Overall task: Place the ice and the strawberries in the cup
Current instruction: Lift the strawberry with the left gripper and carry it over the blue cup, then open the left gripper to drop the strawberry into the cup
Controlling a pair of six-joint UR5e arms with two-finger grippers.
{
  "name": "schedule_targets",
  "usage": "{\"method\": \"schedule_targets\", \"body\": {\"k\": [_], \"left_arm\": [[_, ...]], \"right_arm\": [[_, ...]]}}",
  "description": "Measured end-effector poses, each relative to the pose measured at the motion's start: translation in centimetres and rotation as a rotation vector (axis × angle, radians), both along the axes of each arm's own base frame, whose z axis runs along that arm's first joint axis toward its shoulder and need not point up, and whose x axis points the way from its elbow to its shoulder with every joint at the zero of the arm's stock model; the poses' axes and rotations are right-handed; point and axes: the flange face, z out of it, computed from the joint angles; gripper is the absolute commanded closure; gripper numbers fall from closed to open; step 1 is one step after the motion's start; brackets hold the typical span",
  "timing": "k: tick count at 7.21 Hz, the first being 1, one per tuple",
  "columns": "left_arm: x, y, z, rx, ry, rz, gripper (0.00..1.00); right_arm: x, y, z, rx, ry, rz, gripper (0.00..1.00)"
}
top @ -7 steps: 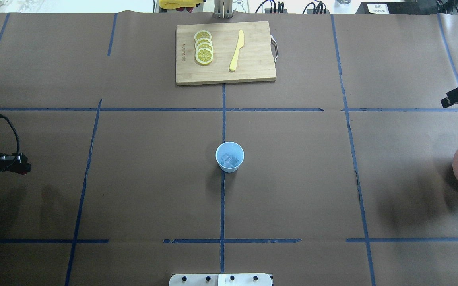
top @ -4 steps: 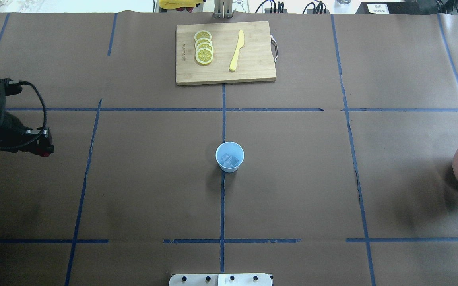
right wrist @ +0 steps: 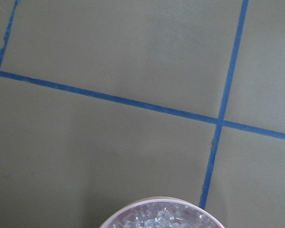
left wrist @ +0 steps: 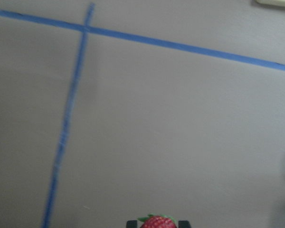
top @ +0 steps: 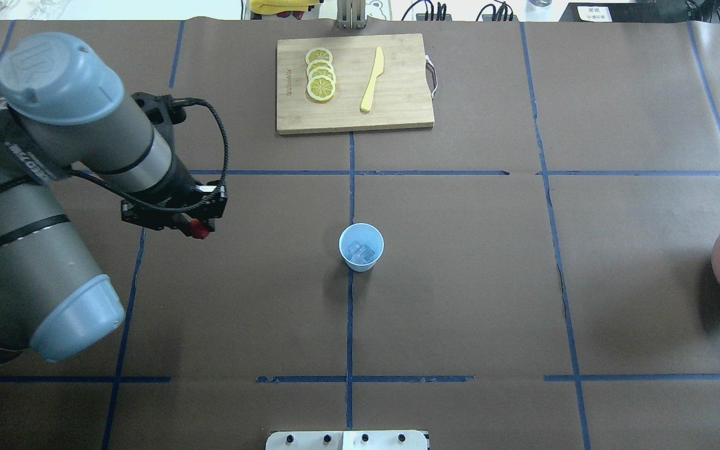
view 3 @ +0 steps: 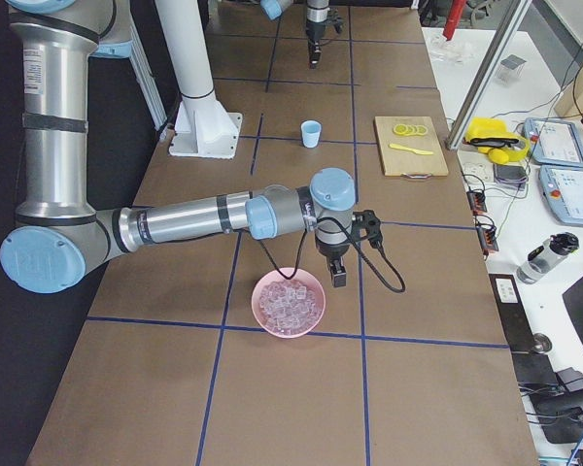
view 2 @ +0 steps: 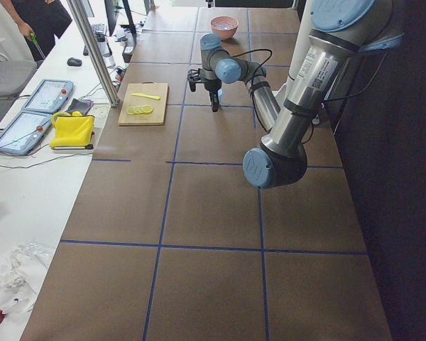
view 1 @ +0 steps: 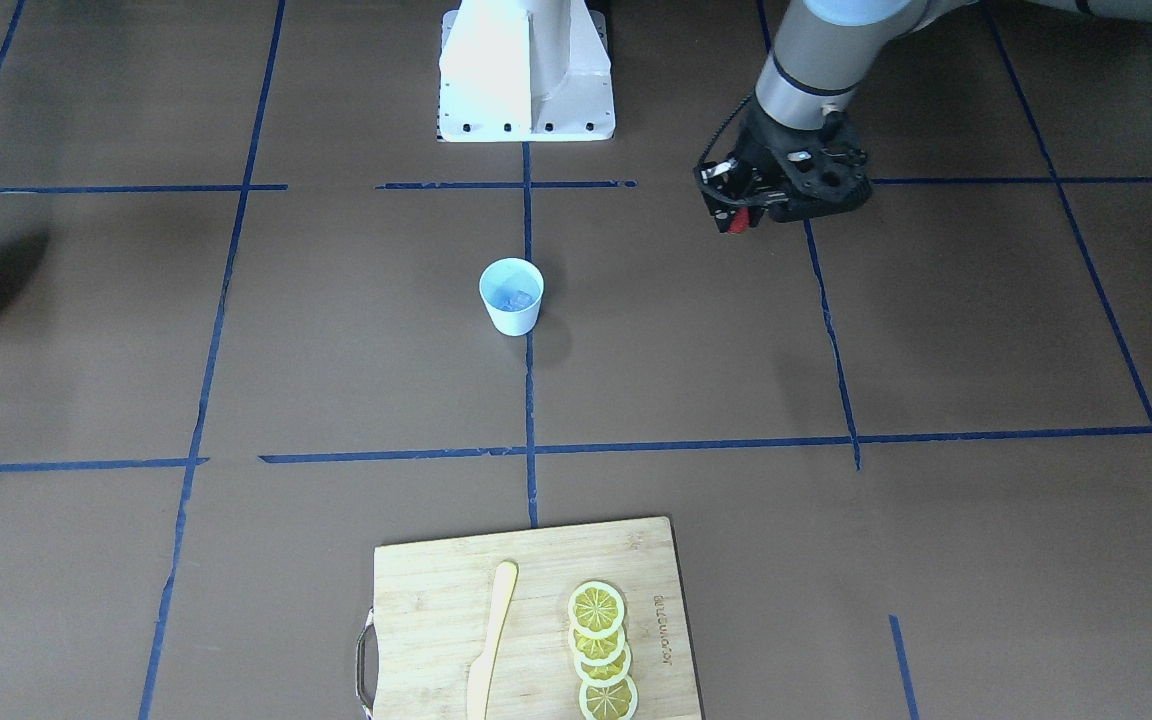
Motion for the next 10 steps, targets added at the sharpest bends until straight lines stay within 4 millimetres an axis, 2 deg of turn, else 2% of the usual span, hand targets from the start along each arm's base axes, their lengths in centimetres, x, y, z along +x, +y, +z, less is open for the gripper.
{"method": "schedule_targets", "body": {"k": [2,4,5,7,8,9,10], "left_arm": [[7.2,-0.4,-4.3,-0.007,0.004,-0.032,1.0],[13.4,-1.6,-6.3,0.009,0.02,-0.053,1.0],[16.3,-1.3,-7.4,0.018,0.023,-0.056,1.0],[19.0,-0.5,-8.6,0.027,0.03,-0.061,0.99],[19.6,0.0,-8.7,0.026,0.032,-0.055,0.88],[19.9,0.3,-8.9,0.026,0.034,-0.052,0.12],[20.0,0.5,-8.9,0.03,0.041,-0.049,0.0]], "right_arm": [[2.1,0.7,2.4,-0.017,0.005,0.013,0.01],[3.8,1.5,3.8,-0.033,0.01,0.037,0.01],[4.3,1.6,4.0,-0.036,0.011,0.047,0.01],[4.6,1.6,4.1,-0.041,0.01,0.058,0.01],[4.6,1.6,4.0,-0.042,0.01,0.06,0.01],[4.7,1.6,4.0,-0.043,0.009,0.061,0.01],[4.7,1.5,3.9,-0.041,0.009,0.062,0.01]]}}
